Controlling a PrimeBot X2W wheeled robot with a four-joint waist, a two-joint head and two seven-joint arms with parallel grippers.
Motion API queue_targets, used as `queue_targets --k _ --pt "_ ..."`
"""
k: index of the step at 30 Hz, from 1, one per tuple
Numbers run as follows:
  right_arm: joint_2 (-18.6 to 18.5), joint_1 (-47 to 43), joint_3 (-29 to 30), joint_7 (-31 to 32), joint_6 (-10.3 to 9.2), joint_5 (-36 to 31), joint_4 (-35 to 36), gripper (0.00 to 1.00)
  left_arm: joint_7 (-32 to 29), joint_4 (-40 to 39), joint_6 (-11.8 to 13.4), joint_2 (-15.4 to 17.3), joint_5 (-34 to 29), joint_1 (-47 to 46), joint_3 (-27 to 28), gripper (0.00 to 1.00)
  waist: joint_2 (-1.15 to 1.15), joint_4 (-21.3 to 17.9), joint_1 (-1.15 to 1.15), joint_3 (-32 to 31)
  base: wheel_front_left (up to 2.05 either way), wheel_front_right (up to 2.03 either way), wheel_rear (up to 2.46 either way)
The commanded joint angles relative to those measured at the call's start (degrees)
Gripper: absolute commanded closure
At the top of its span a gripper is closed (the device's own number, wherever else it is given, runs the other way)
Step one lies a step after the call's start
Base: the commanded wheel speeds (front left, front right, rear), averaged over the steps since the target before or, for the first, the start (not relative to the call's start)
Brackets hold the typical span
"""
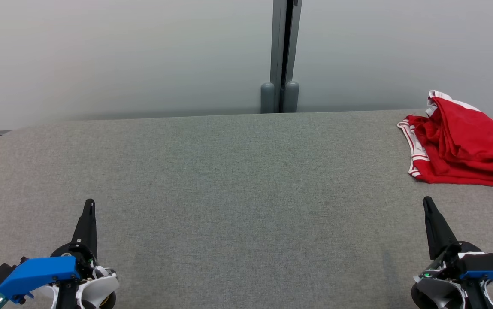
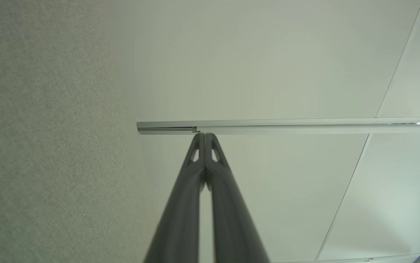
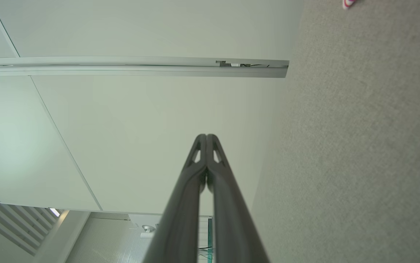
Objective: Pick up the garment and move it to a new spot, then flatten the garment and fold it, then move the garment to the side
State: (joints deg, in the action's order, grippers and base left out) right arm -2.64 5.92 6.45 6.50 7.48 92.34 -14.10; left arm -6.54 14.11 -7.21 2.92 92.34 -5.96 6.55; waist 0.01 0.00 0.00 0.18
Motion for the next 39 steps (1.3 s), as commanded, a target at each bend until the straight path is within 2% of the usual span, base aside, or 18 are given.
queue_targets --k 1,39 --pt "-0.4 0.6 0.2 0.2 0.02 0.2 0.2 1.00 -0.2 -0.3 -0.5 -0.1 0.1 -0.5 0.1 1.00 -0.01 0.0 0.00 0.0 0.00 0.00 0.00" --pt "-0.4 0.6 0.2 0.2 0.02 0.2 0.2 1.00 -0.2 -0.3 -0.5 -0.1 0.1 -0.5 0.1 1.00 -0.01 0.0 0.00 0.0 0.00 0.00 0.00"
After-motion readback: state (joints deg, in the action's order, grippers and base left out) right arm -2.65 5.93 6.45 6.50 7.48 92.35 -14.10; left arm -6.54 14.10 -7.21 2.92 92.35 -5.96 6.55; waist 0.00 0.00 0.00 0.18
